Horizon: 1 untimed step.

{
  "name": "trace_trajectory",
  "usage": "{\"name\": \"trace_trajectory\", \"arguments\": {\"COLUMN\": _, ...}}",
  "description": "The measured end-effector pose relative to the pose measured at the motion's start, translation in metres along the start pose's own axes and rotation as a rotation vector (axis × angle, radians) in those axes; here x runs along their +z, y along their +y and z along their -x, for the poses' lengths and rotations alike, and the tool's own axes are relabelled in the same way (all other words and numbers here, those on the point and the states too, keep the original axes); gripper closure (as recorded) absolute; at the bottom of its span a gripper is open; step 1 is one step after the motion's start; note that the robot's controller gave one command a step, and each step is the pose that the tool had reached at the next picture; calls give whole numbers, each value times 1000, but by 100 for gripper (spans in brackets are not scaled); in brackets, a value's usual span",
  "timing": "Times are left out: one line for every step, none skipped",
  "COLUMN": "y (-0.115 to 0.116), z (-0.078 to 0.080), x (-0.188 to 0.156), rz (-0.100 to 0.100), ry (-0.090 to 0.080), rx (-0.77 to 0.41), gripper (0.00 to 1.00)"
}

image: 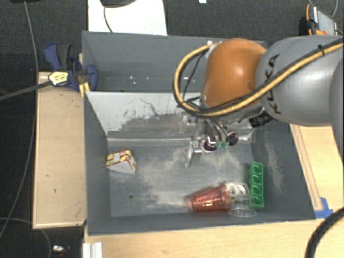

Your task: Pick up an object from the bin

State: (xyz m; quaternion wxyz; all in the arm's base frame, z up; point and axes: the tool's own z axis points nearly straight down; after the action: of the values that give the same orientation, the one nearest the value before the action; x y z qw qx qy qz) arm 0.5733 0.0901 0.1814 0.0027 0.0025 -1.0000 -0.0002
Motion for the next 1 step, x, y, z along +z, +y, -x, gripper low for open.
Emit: {"name": "trace_trajectory", "arguments": {"y": -1, "z": 2, "x": -5, "rz": 1, "ry": -8, "rx": 4, "gripper": 0}}
